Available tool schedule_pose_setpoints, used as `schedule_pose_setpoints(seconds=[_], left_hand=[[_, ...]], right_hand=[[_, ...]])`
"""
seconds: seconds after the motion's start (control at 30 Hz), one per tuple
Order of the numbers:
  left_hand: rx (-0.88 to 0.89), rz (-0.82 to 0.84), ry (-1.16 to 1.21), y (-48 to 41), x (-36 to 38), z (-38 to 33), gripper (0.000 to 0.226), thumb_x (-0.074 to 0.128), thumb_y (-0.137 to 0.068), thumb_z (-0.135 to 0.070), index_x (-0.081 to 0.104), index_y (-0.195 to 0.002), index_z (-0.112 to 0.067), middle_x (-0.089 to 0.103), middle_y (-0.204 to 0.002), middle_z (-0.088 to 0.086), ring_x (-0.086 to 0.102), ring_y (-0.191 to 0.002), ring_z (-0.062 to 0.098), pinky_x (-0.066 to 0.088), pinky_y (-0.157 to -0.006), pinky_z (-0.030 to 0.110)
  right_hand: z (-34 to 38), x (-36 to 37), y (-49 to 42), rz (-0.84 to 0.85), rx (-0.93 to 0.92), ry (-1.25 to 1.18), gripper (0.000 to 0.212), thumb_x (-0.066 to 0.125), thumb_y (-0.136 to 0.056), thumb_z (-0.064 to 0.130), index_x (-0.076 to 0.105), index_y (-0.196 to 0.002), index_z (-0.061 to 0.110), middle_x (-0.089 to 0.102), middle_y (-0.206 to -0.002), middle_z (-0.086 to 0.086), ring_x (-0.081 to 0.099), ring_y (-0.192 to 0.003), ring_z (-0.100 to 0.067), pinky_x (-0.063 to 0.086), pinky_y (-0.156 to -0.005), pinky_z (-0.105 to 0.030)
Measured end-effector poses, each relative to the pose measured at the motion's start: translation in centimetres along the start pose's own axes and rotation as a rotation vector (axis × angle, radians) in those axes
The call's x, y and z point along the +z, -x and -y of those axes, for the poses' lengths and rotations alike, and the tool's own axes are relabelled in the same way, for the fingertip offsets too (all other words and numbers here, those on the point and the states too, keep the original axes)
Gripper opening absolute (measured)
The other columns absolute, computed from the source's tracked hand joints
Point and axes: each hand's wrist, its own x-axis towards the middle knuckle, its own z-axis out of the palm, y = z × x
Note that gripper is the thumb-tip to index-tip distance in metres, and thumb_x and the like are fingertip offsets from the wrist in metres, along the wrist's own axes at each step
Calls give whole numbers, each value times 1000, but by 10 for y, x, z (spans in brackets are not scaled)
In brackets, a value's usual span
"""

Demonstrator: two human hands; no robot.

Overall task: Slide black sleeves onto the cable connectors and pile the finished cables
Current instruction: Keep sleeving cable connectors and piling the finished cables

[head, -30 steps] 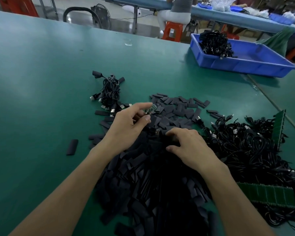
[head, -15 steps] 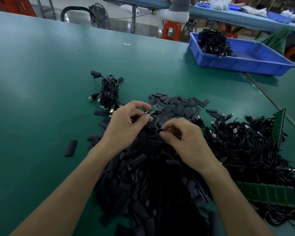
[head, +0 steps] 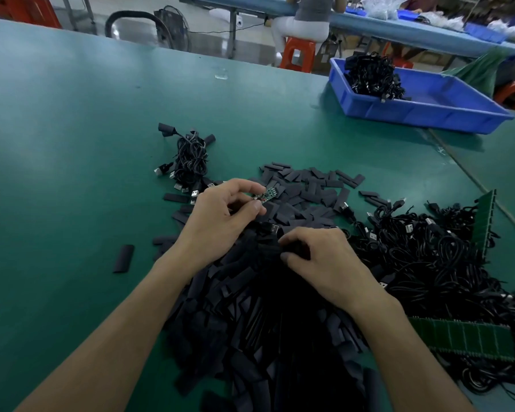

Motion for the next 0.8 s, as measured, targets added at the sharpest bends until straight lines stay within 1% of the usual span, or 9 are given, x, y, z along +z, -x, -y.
schedule_pose_setpoints(seconds=[0.03,0.1,0.2,0.33,0.43,0.57,0.63,0.67,0.8], left_hand=[[0,7,-6,0,0,0,18,65,-96,-16,67,-104,-32,76,-85,-12,68,-79,32,56,-80,53],[0,27,-21,0,0,1,17,64,-97,-15,68,-105,-30,76,-84,-13,70,-80,19,57,-84,47],[5,56,-27,0,0,2,20,64,-97,-15,68,-103,-33,75,-85,-14,69,-79,12,56,-82,39],[19,88,-30,1,0,1,24,63,-97,-14,67,-101,-38,75,-84,-16,69,-78,14,58,-79,38],[6,116,-15,2,1,0,22,63,-95,-17,67,-99,-38,76,-85,-14,71,-80,19,59,-81,46],[-3,136,25,2,1,-1,18,61,-92,-23,68,-99,-38,76,-86,-12,69,-83,35,56,-80,58],[-8,144,35,2,2,-1,18,61,-92,-23,68,-99,-38,77,-86,-12,70,-84,36,57,-81,57],[-11,147,39,2,2,0,20,62,-94,-20,69,-99,-37,77,-86,-11,71,-84,31,58,-82,54],[-17,171,91,2,2,0,23,61,-97,-8,69,-100,-29,77,-84,-9,71,-81,5,55,-77,20]], right_hand=[[-1,-1,-1,-22,17,-23,24,71,-91,27,71,-115,28,70,-104,11,62,-99,-9,49,-87,-23],[-1,-2,-2,-91,20,-83,29,75,-89,24,72,-118,25,71,-106,9,61,-96,-4,44,-86,-9],[-2,-2,-2,-205,32,-161,30,76,-88,21,73,-118,20,69,-99,12,61,-93,1,40,-82,0],[-5,1,-3,-294,58,-376,24,76,-87,13,74,-110,18,71,-91,15,66,-85,6,46,-72,-3],[-4,3,-3,-329,70,-586,23,75,-87,10,71,-100,29,73,-78,11,70,-75,0,52,-69,-9],[-5,4,-4,-382,57,-615,26,75,-89,14,68,-97,38,74,-80,14,72,-72,-5,54,-69,-14],[-6,5,-5,-401,55,-615,24,74,-89,15,68,-98,37,74,-77,13,72,-72,-5,54,-70,-16],[-6,5,-5,-413,51,-617,23,74,-90,15,68,-98,36,74,-76,12,72,-71,-6,54,-69,-16],[-6,6,-6,-444,51,-673,17,72,-91,15,71,-98,30,74,-74,8,71,-69,-6,52,-66,-15]])
